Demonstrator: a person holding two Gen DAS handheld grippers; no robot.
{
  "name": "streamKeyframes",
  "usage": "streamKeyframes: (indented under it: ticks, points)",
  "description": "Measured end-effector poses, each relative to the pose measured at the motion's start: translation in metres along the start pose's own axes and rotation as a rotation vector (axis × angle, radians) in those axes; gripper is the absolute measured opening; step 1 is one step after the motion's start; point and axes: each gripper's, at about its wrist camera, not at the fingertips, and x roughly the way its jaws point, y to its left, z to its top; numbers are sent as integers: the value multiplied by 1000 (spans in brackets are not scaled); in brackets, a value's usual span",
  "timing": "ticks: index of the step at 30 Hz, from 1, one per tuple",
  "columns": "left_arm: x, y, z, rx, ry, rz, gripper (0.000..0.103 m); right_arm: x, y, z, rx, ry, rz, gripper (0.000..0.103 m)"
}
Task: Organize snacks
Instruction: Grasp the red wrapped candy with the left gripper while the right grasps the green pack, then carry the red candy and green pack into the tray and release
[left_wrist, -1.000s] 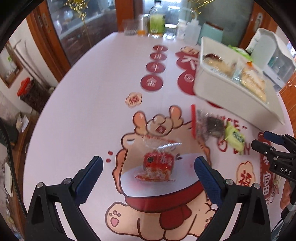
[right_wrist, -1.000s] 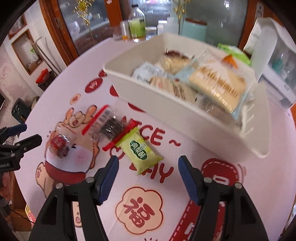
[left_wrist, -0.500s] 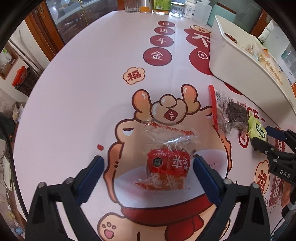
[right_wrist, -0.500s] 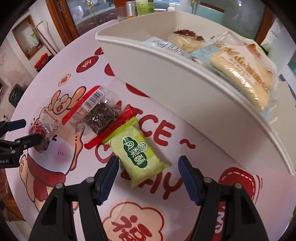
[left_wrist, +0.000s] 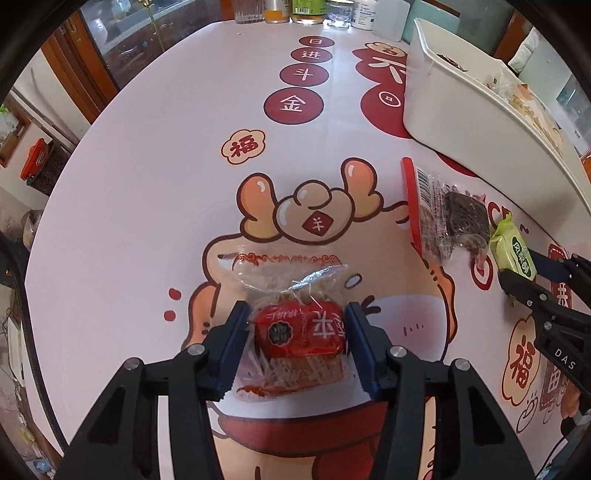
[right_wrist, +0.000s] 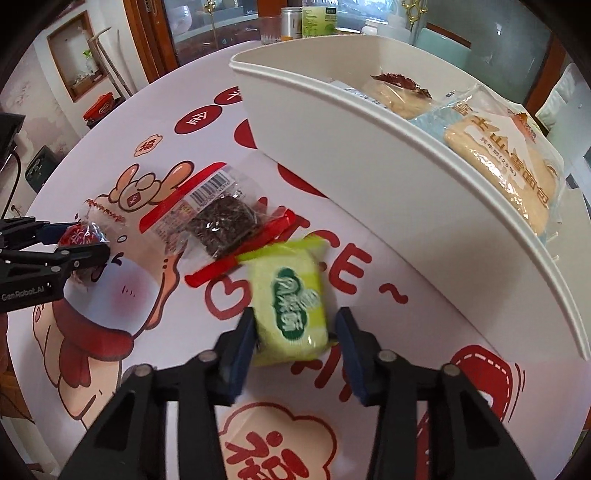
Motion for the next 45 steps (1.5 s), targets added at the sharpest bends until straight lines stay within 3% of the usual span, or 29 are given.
streamKeyframes:
  ticks: [8,14,22,28,33,40,45]
  points:
    - [-10,-18,-17,45,2,3,49,-7,6,-16,24,5,5,38]
    - [-31,-47,-32,108,8,-43,49,-20,4,-35,75,23,48,38]
    - [-82,-96,-17,217,-61,-91,50,-68,-12,-44,136,-27,79,38]
    - [-143,-127,25,307,-170,-109,50,-136,-36,-27,150,-156,59,38]
    - [-203,-155,70,387,-305,-92,50,-192,-61,9,156,-253,3,38]
    - [-259,-178,147,408,-466,-42,51,-260,-105,71,213,-390,-100,38]
    - [-270,-180,192,379,-488,-43,51,-287,-129,107,280,-457,-144,39]
